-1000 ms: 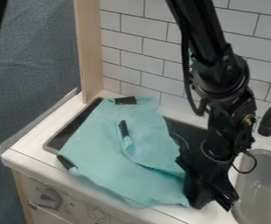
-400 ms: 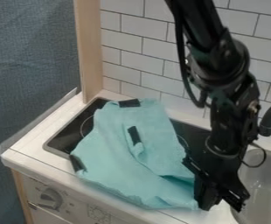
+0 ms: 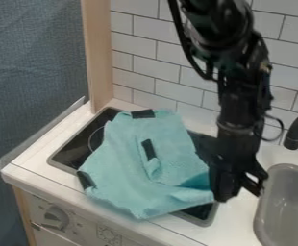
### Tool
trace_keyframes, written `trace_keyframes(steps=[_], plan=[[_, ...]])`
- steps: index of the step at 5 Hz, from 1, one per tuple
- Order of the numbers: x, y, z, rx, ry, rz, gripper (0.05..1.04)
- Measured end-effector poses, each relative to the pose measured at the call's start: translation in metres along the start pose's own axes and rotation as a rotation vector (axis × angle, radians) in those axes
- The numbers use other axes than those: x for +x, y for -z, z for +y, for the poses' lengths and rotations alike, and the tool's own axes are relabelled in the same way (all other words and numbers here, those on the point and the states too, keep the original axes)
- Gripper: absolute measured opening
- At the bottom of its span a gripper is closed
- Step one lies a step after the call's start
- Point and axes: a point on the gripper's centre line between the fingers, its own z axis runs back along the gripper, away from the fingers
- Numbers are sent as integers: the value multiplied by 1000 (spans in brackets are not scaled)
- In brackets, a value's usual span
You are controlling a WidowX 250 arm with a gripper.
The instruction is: Fold the cloth from bottom right to top left
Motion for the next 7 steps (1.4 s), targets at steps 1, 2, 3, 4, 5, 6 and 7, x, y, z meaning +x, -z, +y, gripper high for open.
trace_keyframes(steps=[1,2,3,4,5,6,7], plan=[[2,-23,24,-11,-67,-22,69],[8,-42,55,-8,-132,-50,69],[12,-49,87,-7,-185,-48,69],[15,-36,116,-12,-224,-5,69],[16,-22,138,-14,-246,23,69],[14,0,165,-7,-261,42,69],[9,8,180,1,-300,50,99]])
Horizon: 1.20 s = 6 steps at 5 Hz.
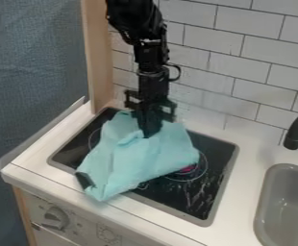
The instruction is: Fold the cloth from bottom right to top left
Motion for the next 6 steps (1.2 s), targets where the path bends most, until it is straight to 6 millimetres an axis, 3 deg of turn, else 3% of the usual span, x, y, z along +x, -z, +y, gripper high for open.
trace_keyframes(steps=[1,3,4,5,6], plan=[[-1,3,2,7,-20,10,274],[0,3,8,41,-58,4,869],[-2,4,8,47,-62,10,1019],[-2,-3,8,54,-76,-3,1005],[0,-24,9,78,-92,-43,999]])
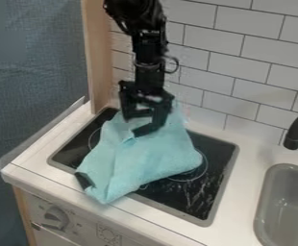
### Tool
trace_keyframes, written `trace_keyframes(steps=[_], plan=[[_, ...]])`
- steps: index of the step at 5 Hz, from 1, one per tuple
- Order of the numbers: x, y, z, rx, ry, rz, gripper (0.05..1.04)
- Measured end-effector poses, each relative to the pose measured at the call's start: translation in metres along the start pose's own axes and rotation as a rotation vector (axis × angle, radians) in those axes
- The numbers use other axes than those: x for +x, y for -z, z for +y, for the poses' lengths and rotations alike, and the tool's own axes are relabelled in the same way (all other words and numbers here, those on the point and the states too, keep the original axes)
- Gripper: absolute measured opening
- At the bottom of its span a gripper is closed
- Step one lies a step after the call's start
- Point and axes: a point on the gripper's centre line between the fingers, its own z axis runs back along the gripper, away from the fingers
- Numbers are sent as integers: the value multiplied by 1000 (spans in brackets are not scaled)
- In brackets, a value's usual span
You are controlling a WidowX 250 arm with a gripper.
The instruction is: Fold the cloth from bottom right to top left
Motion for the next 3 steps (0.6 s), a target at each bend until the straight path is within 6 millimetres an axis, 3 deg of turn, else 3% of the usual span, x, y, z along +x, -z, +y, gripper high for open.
trace_keyframes(steps=[2,3], plan=[[3,-49,-5,-8,-11,-109,999],[3,-51,-5,-9,-13,-114,999]])
